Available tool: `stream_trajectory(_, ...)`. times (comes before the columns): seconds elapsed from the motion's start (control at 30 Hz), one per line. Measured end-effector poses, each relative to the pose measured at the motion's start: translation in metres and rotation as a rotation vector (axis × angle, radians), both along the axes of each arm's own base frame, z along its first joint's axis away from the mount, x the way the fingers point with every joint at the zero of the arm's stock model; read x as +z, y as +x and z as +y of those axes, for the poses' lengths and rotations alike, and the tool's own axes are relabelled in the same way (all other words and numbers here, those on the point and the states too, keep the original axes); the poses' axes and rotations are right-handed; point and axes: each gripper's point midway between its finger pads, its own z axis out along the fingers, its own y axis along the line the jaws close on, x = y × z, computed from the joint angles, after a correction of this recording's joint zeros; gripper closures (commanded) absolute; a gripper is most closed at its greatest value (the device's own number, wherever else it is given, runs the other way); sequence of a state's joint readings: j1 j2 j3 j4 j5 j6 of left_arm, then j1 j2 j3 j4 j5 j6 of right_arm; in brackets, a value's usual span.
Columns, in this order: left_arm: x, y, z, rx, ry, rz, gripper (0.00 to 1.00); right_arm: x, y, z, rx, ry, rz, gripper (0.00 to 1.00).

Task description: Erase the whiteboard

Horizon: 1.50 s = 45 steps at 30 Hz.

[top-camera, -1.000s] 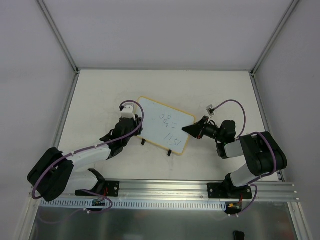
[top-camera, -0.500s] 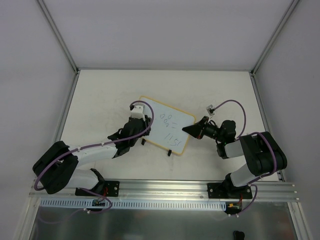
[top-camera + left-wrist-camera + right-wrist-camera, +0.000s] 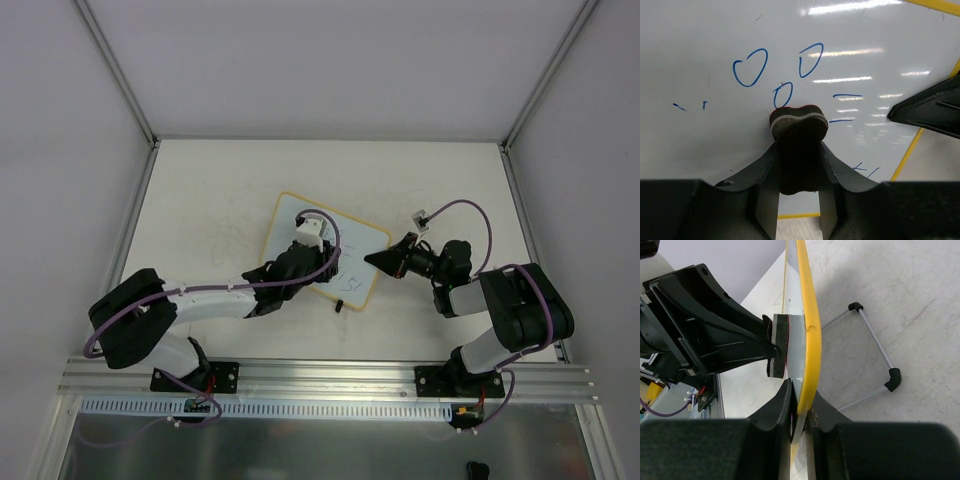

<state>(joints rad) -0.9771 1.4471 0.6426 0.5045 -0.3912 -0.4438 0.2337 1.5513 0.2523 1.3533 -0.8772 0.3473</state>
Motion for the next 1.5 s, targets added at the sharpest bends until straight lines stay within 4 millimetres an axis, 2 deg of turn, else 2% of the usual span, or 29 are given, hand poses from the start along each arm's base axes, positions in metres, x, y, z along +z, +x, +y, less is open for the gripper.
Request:
stream_trajectory(0.1,0.001,0.005,0.004,-0.002,-0.02,0.015,1.0,-0.001,0.0,0.0,-0.003,-0.001,0.005,1.0)
stream_trajectory(0.2,0.007,0.017,0.018,0.024,-0.041,0.016,1.0,-0.001,0.0,0.0,-0.002,-0.001,0.005,1.0)
stream_trajectory(0.4,0.025,0.063,0.09,0.216,-0.023,-0.048,1.0,0.0,-0.001,0.001,0.006,0.0,0.0,1.0)
stream_trajectory(0.47,0.028,0.071,0.104,0.254,-0.012,-0.061,1.0,0.0,-0.001,0.001,0.007,0.0,0.0,1.0)
stream_trajectory(0.6,0.026,0.079,0.122,0.294,0.013,-0.068,1.0,0.0,-0.002,0.001,0.009,0.0,0.001,1.0)
stream_trajectory(0.7,0.024,0.079,0.124,0.295,0.02,-0.069,1.0,0.0,-0.002,0.001,0.009,0.0,0.002,1.0)
stream_trajectory(0.97,0.023,0.074,0.112,0.253,0.017,-0.063,1.0,-0.001,-0.002,0.001,0.009,0.0,0.006,1.0)
stream_trajectory(1.2,0.028,0.057,0.057,0.126,0.021,-0.06,1.0,-0.001,-0.002,0.001,0.009,0.001,0.008,1.0)
stream_trajectory(1.5,0.034,0.06,-0.006,0.07,0.043,-0.078,1.0,-0.007,0.004,-0.005,-0.037,0.004,0.07,1.0)
